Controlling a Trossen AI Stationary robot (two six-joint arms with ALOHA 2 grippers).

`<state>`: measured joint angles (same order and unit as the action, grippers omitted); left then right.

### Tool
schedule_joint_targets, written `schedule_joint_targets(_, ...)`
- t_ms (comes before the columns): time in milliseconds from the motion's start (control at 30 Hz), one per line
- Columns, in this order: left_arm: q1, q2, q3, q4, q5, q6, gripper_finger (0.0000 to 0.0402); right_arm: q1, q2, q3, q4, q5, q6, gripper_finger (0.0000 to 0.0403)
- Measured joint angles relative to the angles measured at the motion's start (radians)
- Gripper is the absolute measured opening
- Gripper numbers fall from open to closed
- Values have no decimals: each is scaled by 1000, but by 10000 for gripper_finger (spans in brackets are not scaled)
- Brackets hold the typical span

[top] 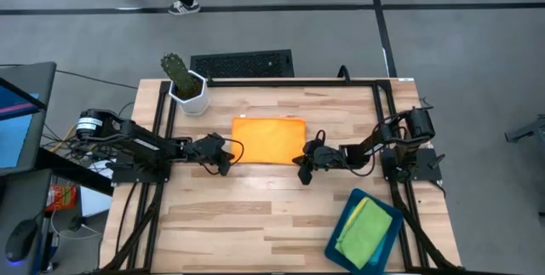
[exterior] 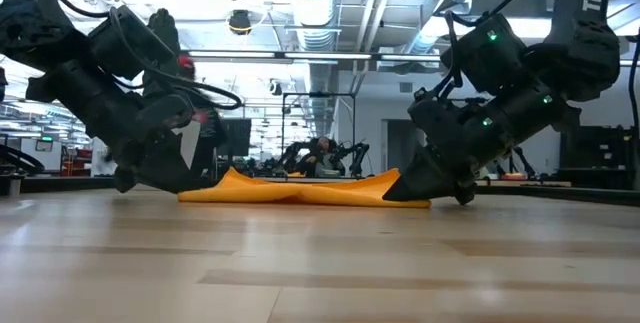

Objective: Fold microfiber towels
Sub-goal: Fold the orange microfiber towel

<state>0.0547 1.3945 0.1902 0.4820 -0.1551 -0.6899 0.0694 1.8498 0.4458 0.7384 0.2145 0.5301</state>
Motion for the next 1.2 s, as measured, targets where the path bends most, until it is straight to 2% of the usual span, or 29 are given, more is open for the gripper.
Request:
schedule_joint_targets(167,0,0,0,-5,8,-24,0,0,0,3,-16,1,-1,28)
schedule_joint_targets(400,0,-1,2,-26,11,-20,0,9,-9,3,-20,-6,-3,20)
schedule_joint_targets(567,-1,-1,0,-20,49,-9,0,12,-104,-4,-127,-30,-8,23)
schedule_joint_targets(700,-1,-1,0,-19,65,-1,0,6,-203,-8,-234,6,-23,25)
schedule_joint_targets(867,-2,-2,0,-14,71,-1,0,7,-310,-6,-229,19,-91,20)
schedule_joint_targets(1033,-4,-34,19,-35,149,-15,0,8,-365,-4,-344,68,-63,21)
schedule_joint_targets(1200,0,-92,75,-121,141,21,0,30,-404,22,-429,-23,-110,41)
